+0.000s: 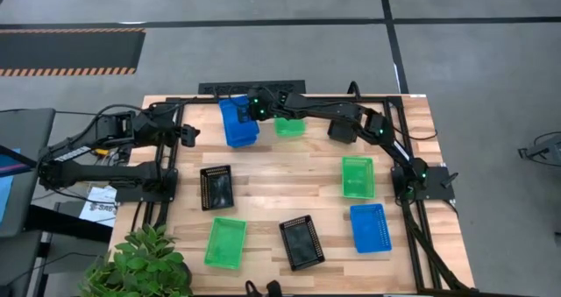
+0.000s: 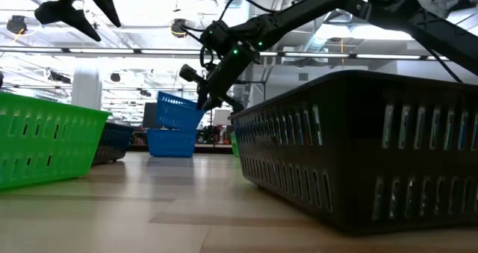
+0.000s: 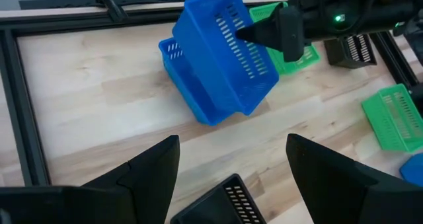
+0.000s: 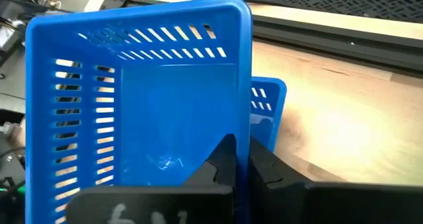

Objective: Stack baskets by color
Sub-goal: Stack the middle blue bin on the top blue bin, then stack the bottom blue bin on the blue bins

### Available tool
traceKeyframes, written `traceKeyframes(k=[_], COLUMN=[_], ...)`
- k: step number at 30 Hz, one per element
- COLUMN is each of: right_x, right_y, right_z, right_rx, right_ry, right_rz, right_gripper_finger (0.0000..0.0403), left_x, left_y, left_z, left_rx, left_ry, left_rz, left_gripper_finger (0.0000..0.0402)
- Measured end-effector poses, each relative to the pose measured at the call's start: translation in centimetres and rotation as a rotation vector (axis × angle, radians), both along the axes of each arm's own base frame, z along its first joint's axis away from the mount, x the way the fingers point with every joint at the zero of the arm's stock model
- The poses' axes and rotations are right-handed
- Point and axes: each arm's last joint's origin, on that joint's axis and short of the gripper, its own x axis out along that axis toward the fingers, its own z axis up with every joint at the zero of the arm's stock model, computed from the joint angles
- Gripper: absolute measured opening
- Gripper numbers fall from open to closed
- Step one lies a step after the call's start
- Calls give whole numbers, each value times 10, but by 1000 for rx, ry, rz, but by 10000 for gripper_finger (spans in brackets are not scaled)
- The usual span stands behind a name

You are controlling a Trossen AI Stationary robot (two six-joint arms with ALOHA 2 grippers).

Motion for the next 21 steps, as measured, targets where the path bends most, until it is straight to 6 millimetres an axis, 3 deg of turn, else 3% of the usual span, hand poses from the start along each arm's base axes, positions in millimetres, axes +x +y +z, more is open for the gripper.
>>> traceKeyframes(k=[21], right_x=[-5], right_y=[-8], right_z=[0], right_rx=[-22], right_ry=[30], right_rz=[11], right_gripper_finger=[180], left_x=[0], left_y=[0], left_z=[0], left_rx=[20], left_ry=[16], left_rz=[-18], left_gripper_finger=[265])
